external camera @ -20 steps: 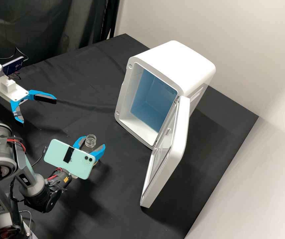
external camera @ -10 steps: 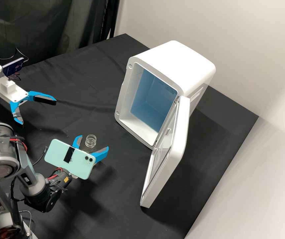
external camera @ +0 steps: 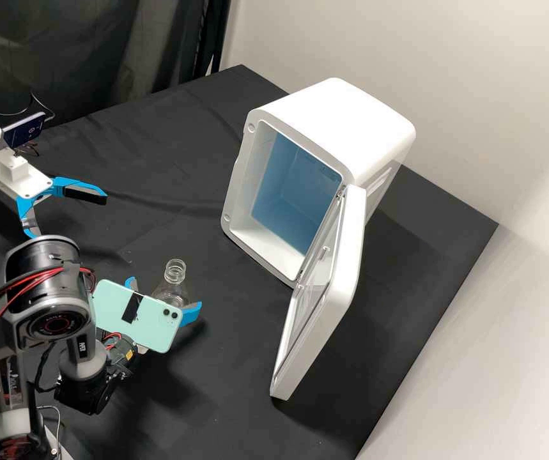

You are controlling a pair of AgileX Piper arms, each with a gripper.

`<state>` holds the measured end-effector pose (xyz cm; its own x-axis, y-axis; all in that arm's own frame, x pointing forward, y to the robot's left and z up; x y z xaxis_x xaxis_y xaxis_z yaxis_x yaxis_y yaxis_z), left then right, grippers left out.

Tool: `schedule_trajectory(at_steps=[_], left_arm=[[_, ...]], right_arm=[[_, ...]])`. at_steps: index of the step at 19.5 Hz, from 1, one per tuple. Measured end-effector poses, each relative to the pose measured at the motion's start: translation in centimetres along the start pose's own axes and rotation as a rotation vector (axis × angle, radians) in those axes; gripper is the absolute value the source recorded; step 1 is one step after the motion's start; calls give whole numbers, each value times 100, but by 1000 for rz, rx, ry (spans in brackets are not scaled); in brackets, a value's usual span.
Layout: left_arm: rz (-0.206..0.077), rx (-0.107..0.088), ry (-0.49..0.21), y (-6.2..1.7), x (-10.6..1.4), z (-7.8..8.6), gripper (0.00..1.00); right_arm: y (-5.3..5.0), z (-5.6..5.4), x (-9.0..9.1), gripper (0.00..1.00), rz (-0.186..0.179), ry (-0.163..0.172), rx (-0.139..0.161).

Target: Place the flask in the incubator

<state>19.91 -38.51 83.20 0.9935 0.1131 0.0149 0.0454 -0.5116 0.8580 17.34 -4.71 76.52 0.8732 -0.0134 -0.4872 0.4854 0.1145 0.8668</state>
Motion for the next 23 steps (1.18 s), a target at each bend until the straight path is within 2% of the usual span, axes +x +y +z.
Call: schedule_trajectory(at_steps=[5, 7, 9, 13, 16, 19, 23], left_arm=[[-1, 0, -4, -2, 2, 9, 100], [-1, 0, -4, -2, 2, 9, 100], [-1, 0, -4, -2, 2, 9, 100], [-2, 0, -4, -3, 2, 8, 100], [-9, -3, -2, -18, 7, 3, 100], [-12, -4, -1, -25, 9, 1, 100], [-20, -7, -6, -41, 16, 12, 100]], right_arm=[[-2, 1, 1, 100, -1, 0, 1], [12, -10, -5, 100, 7, 3, -8], [43, -24, -17, 100, 29, 0, -18], [133, -62, -40, 100, 102, -19, -34], [162, -122, -27, 100, 135, -16, -43], [173, -159, -15, 100, 153, -14, -44], [163, -198, -3, 100, 147, 3, -53]])
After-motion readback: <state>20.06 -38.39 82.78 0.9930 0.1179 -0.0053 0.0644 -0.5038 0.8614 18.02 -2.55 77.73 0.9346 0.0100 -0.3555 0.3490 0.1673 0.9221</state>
